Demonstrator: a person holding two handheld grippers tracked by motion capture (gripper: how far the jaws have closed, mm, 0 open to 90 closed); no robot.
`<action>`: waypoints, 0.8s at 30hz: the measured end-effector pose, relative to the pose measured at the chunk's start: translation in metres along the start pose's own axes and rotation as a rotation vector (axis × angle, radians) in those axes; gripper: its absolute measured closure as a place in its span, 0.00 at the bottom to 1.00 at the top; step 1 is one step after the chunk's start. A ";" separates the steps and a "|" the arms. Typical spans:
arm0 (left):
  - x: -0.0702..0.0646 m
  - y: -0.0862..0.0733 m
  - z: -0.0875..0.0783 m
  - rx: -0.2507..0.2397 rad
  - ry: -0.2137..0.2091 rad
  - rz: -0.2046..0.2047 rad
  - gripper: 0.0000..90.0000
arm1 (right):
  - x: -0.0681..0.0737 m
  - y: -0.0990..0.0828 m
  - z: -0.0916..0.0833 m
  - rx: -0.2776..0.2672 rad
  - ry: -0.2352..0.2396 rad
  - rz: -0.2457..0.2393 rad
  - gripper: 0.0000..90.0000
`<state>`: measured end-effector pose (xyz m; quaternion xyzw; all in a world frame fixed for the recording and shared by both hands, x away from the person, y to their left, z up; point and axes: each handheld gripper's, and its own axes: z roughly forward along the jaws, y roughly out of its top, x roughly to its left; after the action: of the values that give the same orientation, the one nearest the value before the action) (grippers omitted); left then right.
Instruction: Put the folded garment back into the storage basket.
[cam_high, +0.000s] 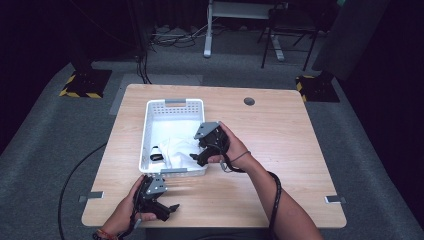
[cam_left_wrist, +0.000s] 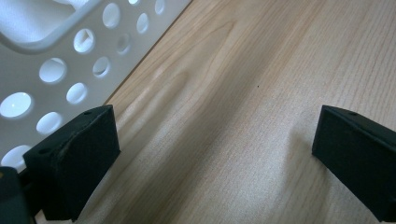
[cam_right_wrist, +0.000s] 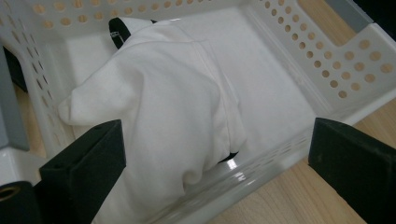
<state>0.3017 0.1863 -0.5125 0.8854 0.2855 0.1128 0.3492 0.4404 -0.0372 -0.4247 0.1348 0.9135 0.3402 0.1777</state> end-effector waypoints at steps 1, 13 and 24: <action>0.000 0.000 0.000 -0.001 0.000 0.001 0.01 | 0.000 -0.001 -0.002 -0.003 0.000 0.000 0.05; 0.000 0.000 0.000 -0.001 -0.002 -0.002 0.01 | -0.004 -0.017 -0.025 -0.008 -0.020 -0.015 0.05; 0.000 0.000 0.000 0.000 -0.001 0.000 0.01 | -0.004 -0.025 -0.039 -0.020 -0.031 -0.013 0.05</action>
<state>0.3018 0.1863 -0.5126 0.8853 0.2853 0.1126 0.3495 0.4245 -0.0793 -0.4127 0.1323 0.9081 0.3459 0.1954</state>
